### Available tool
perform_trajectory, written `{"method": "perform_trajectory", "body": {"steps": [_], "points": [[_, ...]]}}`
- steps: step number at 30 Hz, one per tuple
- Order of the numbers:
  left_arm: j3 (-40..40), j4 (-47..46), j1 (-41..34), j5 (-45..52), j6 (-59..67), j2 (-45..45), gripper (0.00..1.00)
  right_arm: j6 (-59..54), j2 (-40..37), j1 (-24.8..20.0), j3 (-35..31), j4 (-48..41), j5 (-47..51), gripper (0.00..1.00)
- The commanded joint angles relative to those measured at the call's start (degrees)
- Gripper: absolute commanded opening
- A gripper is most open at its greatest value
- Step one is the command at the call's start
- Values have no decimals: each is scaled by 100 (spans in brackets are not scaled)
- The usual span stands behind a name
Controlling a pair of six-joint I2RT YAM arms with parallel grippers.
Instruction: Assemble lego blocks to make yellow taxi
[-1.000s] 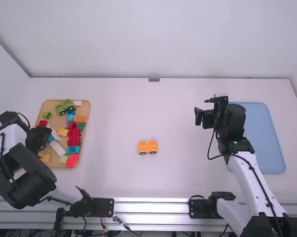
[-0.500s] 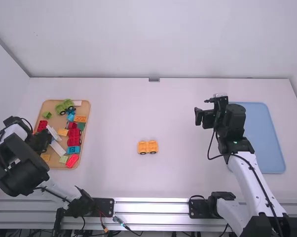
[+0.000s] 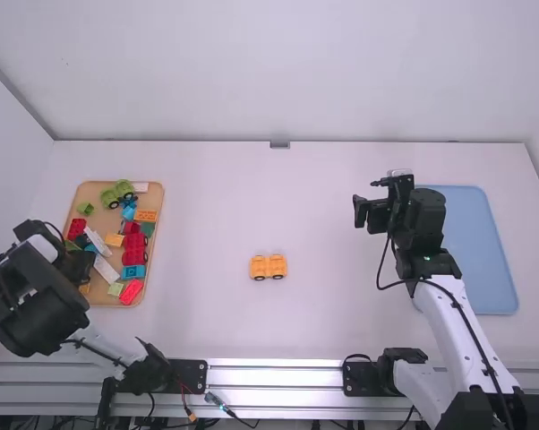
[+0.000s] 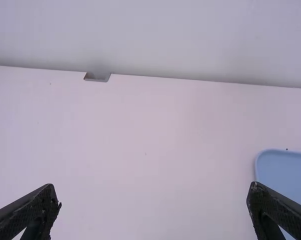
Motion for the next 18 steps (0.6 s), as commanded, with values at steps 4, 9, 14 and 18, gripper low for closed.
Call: {"method": "perform_trajectory", "body": {"steps": [4,9,14,18], "points": [[-186,101,76,-90,-33,61,80,7,33,28,227,-7,-7,99],[-201,144,50,-127,-33,61,67,26,33,28,227,-13,-9,99],[-289,240,59,-131,-22,61,55,24,33,28,227,-20,-9,99],[-365,354,50,-129,4,61,58,24,33,28,227,-20,-7,99]]}}
